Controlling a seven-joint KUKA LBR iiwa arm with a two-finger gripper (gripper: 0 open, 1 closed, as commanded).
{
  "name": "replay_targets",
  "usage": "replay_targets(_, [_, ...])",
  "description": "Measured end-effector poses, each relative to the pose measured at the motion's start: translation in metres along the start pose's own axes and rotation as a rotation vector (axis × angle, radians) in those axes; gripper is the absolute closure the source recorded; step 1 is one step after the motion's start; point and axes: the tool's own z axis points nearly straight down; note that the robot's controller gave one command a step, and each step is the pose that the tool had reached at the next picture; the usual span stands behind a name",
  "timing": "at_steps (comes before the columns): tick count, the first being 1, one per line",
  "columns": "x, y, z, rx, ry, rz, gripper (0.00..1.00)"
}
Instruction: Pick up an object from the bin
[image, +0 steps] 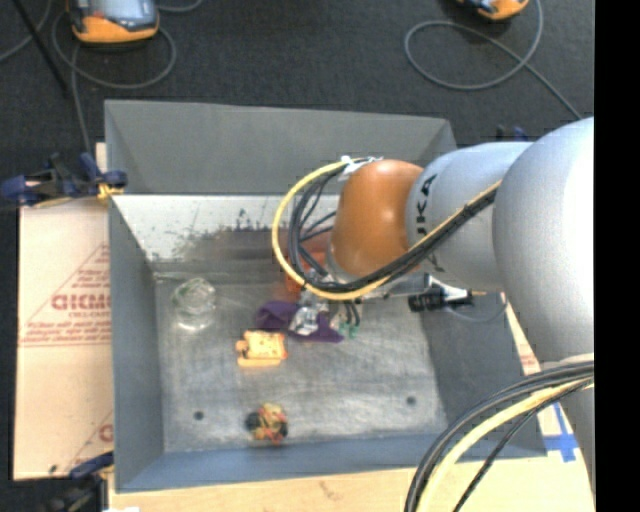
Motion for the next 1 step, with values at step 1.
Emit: replay_targets(1, [0.0000, 0.0000, 0.0000, 0.000, 0.000, 0.000, 1.00])
